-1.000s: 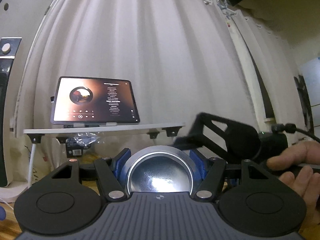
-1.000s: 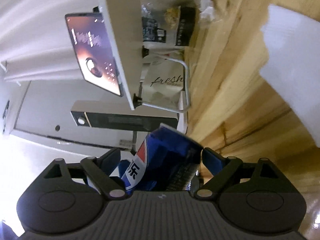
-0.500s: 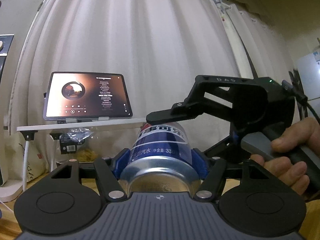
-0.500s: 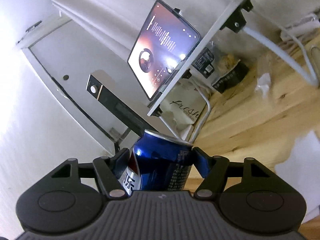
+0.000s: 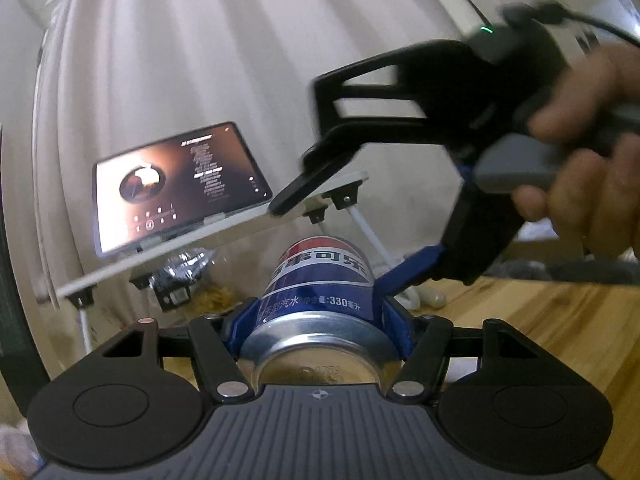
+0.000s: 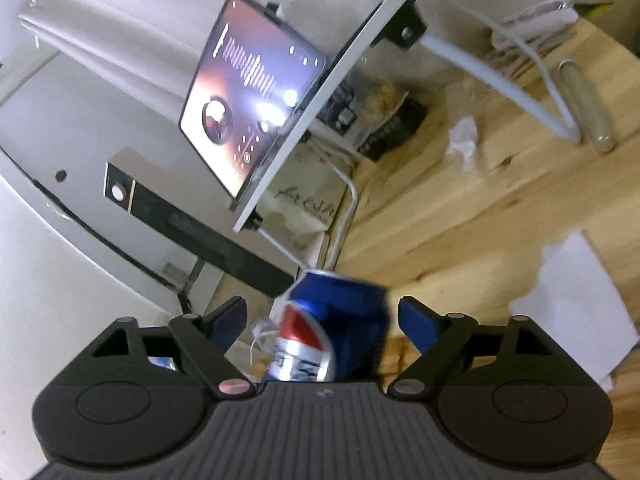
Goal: Clean container
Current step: 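Grip the can with the right gripper and rotate it within the left gripper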
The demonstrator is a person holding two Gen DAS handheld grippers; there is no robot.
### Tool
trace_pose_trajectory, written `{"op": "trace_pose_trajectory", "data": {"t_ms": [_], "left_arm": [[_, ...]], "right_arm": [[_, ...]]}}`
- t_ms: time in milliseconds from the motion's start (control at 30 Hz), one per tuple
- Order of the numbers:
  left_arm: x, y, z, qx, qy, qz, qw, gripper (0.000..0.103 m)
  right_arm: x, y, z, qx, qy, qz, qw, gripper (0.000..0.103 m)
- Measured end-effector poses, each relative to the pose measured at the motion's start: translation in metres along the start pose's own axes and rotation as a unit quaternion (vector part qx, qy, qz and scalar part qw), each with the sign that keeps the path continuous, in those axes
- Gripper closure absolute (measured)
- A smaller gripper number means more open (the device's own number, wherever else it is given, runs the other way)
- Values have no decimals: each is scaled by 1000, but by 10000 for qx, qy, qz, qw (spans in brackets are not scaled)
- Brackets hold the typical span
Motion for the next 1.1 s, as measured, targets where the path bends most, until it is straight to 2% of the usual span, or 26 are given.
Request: {"op": "trace_pose_trajectory", "data": {"t_ms": [67, 133, 200, 267, 300, 367, 467, 533, 667, 733, 867, 900, 933, 967, 1033, 1100], "left_arm": [[-7, 2, -3, -153, 21, 284, 9995, 36], [-8, 3, -4, -166, -31, 241, 9996, 36], [-1, 3, -2, -42, -214, -225, 9995, 36], [8, 3, 1, 105, -432, -755, 9962, 36], [14, 2, 3, 168, -606, -1168, 9912, 36], [28, 0, 7, 275, -1034, -2134, 9711, 36], [45, -5, 12, 399, -1616, -3408, 9253, 34], [48, -8, 11, 392, -1779, -3895, 9028, 34], [55, -13, 10, 259, -1958, -4612, 8650, 35], [59, -15, 12, 214, -2027, -4858, 8500, 35], [62, -17, 14, 133, -1998, -5055, 8393, 36], [62, -17, 14, 114, -2010, -5056, 8389, 36], [61, -17, 12, 135, -2006, -4959, 8447, 36], [59, -15, 11, 182, -1937, -4735, 8590, 36], [52, -9, 8, 304, -1534, -3802, 9116, 36], [44, -2, 4, 364, -1060, -2702, 9563, 36]], "right_arm": [[-2, -1, 7, 111, -19, 32, 9999, 16], [-5, -4, 14, 222, 17, 124, 9997, 17], [-8, -7, 20, 294, 84, 151, 9994, 33], [-9, -10, 21, 283, 222, 42, 9993, 34], [-10, -10, 21, 256, 244, -18, 9994, 34], [-8, -10, 18, 107, 436, -131, 9989, 35], [-5, -9, 12, -201, 773, -231, 9965, 35], [-6, -9, 10, -305, 959, -116, 9949, 35], [-10, -8, 9, -362, 1174, 198, 9922, 35], [-13, -6, 8, -370, 1260, 370, 9906, 35], [-15, -9, 8, -385, 1322, 519, 9891, 35], [-16, -9, 7, -392, 1337, 541, 9888, 35], [-17, -10, 7, -396, 1346, 562, 9885, 35], [-18, -10, 7, -376, 1322, 574, 9888, 34], [-19, -10, 6, -336, 1259, 592, 9897, 34], [-23, -9, 6, -292, 994, 485, 9934, 29]]}}
Point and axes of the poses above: each gripper's, at about its wrist camera, not at the fingertips, and z roughly the way its jaws point, x to its left, y to its top, the point moved 9 cm from there along z, roughly the way its jaws point, and after that the axes turned 1 degree about -y, right-handed, at the moved point
